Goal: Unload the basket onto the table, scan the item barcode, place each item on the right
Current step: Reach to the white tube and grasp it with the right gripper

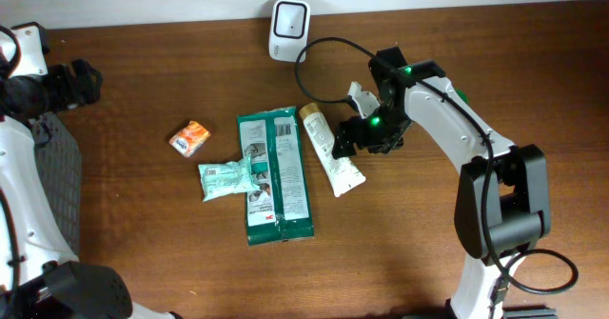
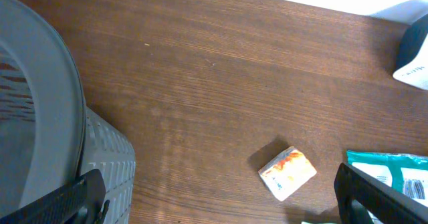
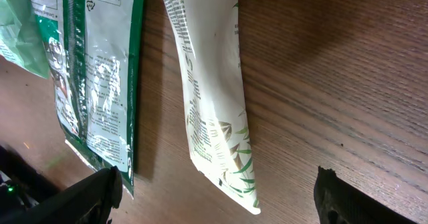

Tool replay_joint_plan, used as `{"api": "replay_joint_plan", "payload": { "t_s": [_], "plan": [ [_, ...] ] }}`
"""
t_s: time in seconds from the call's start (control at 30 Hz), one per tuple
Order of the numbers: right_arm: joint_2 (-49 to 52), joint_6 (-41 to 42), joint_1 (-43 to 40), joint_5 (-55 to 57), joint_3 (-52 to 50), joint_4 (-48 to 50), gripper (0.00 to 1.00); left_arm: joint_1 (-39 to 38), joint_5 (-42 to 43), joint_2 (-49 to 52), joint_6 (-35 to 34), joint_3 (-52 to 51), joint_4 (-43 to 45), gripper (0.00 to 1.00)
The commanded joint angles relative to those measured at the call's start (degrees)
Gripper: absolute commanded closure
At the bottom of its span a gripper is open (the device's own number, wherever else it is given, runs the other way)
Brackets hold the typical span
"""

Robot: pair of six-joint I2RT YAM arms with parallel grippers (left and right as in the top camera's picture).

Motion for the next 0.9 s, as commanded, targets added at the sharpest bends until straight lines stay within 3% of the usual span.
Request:
{"api": "replay_joint_plan", "payload": {
  "t_s": [0.0,0.67,0.87],
  "plan": [
    [0.11,-0.59,0.00,-0.74,-0.33,0.20,0.11,0.46,0.00,-0.24,-0.52,0.79,0.09,0.01],
    [9.31,-1.03,1.86,-4.15,-1.51,3.26,0.12,0.46,-0.02,-0.24,-0.52,0.79,0.09,0.01],
    [9.31,-0.90,1.99,-4.20,-4.50,5.62,0.20,0.48,-0.02,-0.24,-0.52,0.79,0.09,0.01]
  ]
}}
